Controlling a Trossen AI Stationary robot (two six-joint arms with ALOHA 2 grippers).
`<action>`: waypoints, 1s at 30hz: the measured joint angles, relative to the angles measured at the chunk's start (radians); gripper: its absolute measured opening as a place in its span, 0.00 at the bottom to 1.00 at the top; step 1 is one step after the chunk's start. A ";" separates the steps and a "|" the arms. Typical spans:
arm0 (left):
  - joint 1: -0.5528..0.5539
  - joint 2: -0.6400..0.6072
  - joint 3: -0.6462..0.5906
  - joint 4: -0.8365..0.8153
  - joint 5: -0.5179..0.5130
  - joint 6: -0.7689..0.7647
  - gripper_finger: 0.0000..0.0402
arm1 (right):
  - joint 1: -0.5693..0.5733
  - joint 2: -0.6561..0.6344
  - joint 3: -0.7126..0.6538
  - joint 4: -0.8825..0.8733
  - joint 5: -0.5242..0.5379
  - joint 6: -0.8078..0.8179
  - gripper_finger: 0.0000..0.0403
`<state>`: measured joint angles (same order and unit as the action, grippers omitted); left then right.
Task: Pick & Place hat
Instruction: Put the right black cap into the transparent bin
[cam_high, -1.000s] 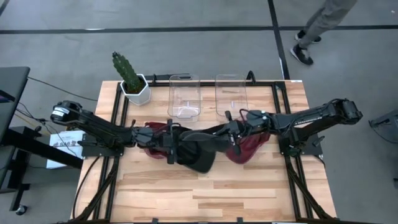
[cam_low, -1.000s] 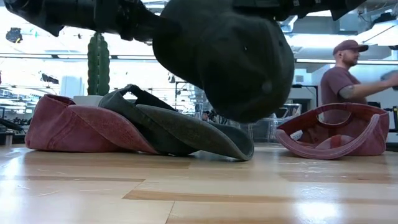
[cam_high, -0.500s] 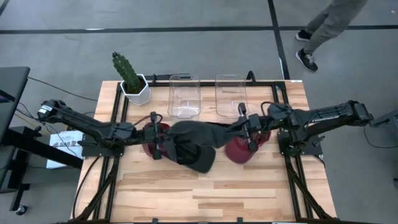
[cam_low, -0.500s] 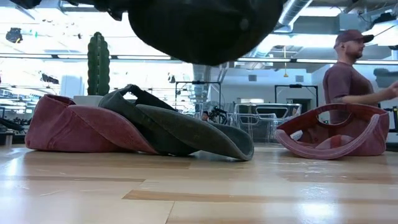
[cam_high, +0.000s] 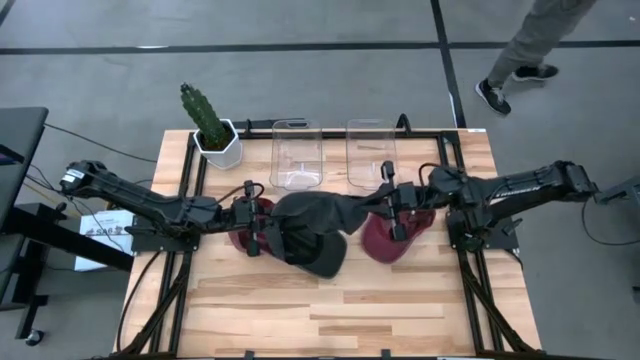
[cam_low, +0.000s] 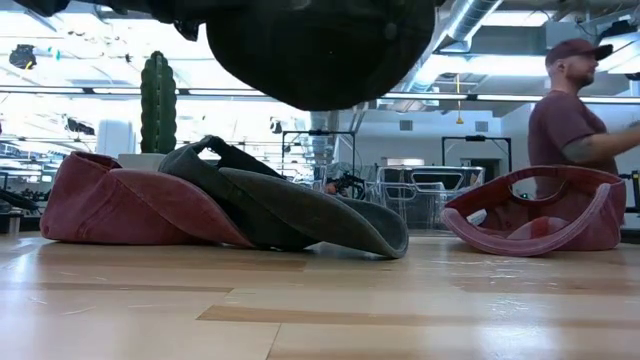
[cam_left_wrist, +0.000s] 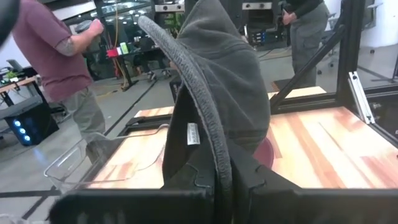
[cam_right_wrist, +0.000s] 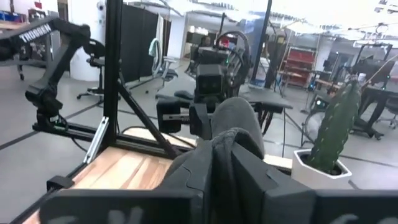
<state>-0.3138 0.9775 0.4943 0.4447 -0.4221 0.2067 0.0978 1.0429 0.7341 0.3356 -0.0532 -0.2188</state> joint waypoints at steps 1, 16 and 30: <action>0.000 0.000 0.000 0.001 0.000 -0.005 0.03 | 0.000 0.009 0.000 0.000 0.000 0.000 0.15; 0.000 -0.003 0.000 0.008 0.005 -0.061 0.03 | -0.017 -0.033 0.002 0.001 0.254 -0.108 0.58; 0.000 -0.038 0.000 0.296 0.025 0.004 0.03 | -0.052 -0.058 0.002 -0.072 1.117 -0.201 0.36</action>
<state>-0.3141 0.9399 0.4938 0.7408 -0.3974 0.2107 0.0462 0.9849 0.7361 0.2635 1.0634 -0.4193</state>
